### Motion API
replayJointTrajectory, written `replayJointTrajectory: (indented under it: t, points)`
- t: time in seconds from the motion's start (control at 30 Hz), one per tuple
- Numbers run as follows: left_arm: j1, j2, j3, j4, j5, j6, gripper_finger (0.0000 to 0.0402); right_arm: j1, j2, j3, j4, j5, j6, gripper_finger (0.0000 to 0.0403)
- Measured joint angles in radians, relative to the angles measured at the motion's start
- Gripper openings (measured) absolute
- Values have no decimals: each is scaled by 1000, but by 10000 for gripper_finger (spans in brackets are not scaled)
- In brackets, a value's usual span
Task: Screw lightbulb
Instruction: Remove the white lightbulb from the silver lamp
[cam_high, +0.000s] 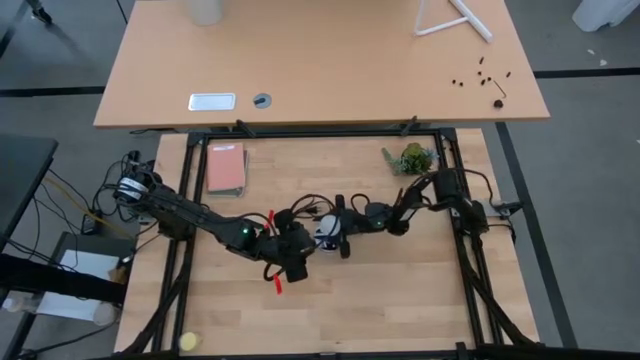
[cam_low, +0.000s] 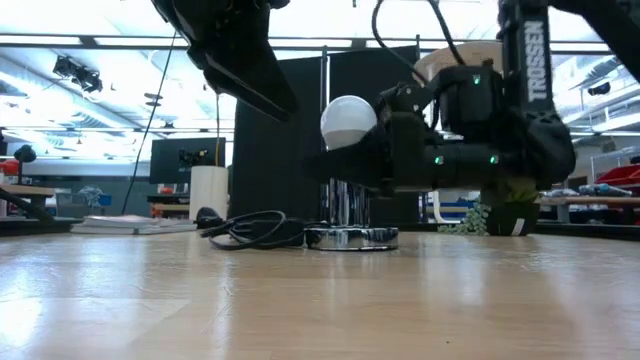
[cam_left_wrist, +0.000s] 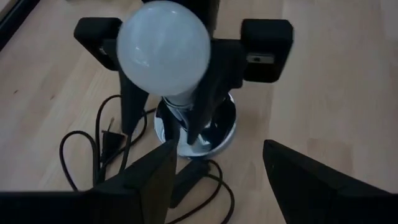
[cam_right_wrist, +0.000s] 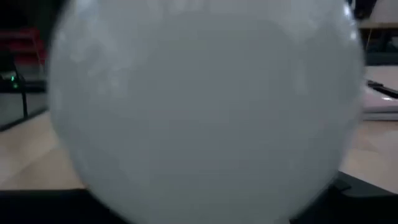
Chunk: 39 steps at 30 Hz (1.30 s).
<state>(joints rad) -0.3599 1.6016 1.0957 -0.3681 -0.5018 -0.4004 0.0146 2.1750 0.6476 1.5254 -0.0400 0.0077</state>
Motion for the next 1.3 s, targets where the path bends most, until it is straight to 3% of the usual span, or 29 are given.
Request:
replayJointTrajectory:
  t: [0.3,0.5,0.7,1.3]
  points:
    - [6,0,0,-25,-25,0,243,-30,57,-19,32,-96,89,263]
    - [28,0,0,-8,-27,-23,243,-4,52,-39,35,-51,105,259]
    - [45,0,0,-1,-27,-53,243,43,51,-47,36,80,78,255]
    - [46,0,0,67,-78,122,243,12,107,-39,49,41,64,253]
